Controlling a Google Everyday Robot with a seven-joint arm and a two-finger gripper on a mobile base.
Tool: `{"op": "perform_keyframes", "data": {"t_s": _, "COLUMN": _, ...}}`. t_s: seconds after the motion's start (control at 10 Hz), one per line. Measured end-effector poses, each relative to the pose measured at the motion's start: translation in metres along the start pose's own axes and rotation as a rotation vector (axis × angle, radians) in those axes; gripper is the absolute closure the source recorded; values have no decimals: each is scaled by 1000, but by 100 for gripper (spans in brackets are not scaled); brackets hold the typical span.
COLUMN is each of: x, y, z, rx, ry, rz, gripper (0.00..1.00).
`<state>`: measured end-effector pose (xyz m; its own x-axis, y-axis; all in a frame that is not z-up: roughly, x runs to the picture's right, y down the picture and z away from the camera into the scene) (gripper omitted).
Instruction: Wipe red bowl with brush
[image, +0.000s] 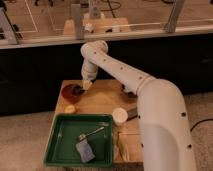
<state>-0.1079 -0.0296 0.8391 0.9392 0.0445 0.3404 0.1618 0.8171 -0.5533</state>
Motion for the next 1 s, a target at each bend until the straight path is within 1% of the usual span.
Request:
{"op": "perform_keyframes", "data": {"t_s": 0.2, "x": 6, "y": -8, "z": -2, "rx": 6, "ry": 7, "rz": 18, "gripper": 100}}
{"op": "perform_keyframes", "data": {"t_s": 0.5, "x": 4, "y": -18, "z": -4, "rx": 14, "ry": 10, "rz": 34, "gripper": 100}}
{"op": "perform_keyframes", "data": {"t_s": 0.8, "x": -11, "y": -24, "z": 0, "rx": 14, "ry": 2, "rz": 27, "gripper": 100}}
{"op": "perform_keyframes", "data": {"t_s": 1.0, "x": -25, "y": -25, "z": 4, "rx": 9, "ry": -10, "rz": 13, "gripper": 100}}
